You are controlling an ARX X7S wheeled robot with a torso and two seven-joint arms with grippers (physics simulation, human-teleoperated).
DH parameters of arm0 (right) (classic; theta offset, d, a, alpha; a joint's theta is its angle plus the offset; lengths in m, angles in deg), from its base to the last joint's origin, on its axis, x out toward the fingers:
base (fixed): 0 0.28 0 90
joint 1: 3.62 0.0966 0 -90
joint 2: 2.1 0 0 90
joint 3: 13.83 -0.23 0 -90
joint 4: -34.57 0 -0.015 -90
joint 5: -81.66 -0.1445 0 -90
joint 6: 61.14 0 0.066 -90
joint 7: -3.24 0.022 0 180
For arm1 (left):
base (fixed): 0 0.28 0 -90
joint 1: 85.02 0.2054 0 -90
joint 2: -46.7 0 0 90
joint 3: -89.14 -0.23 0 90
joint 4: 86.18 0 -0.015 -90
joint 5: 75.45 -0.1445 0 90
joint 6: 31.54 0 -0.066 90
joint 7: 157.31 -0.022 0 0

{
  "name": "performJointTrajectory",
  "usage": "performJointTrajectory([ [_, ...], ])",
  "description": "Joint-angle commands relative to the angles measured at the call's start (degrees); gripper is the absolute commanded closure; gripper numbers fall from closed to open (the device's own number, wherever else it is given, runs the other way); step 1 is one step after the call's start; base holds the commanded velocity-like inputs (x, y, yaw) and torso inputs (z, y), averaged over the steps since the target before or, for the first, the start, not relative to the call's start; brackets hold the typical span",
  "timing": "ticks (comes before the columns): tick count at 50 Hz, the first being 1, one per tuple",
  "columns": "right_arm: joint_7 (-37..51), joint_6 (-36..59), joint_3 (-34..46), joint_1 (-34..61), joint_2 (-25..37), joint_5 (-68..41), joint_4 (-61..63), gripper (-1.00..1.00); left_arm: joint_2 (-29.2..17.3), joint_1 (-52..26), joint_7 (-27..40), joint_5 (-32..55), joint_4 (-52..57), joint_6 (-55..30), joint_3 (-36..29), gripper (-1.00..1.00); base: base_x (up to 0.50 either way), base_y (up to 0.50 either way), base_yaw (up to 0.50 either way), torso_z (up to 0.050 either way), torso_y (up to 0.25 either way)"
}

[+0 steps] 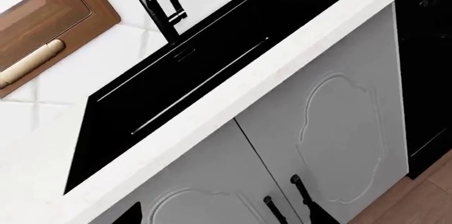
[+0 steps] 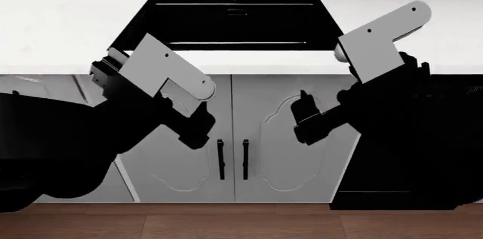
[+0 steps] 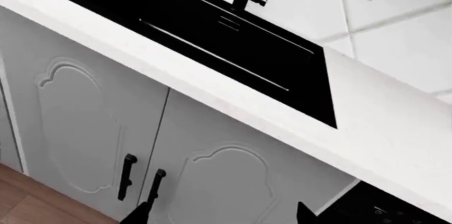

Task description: Pick and place the shaker into the drawer. Then close the cabinet.

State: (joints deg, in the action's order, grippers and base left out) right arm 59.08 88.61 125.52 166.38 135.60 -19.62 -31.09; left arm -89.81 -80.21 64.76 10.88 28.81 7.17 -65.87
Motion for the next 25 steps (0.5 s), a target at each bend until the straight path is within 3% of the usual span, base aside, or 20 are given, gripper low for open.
performJointTrajectory([
  [1, 2.51, -1.59, -0.33, -3.07, 2.57, -1.25, 7.02, -1.0, -3.67, 1.6, 3.4, 2.35, 8.3, 0.87, 0.69, -1.0, 0.0, 0.0, 0.0, 0.0, 0.0],
  [25, 6.2, -6.89, -2.12, -9.02, 8.18, -4.2, 20.94, -1.0, -11.28, 4.37, 10.05, 5.72, 22.78, 3.65, 2.07, -1.0, 0.0, 0.0, 0.0, 0.0, 0.0],
])
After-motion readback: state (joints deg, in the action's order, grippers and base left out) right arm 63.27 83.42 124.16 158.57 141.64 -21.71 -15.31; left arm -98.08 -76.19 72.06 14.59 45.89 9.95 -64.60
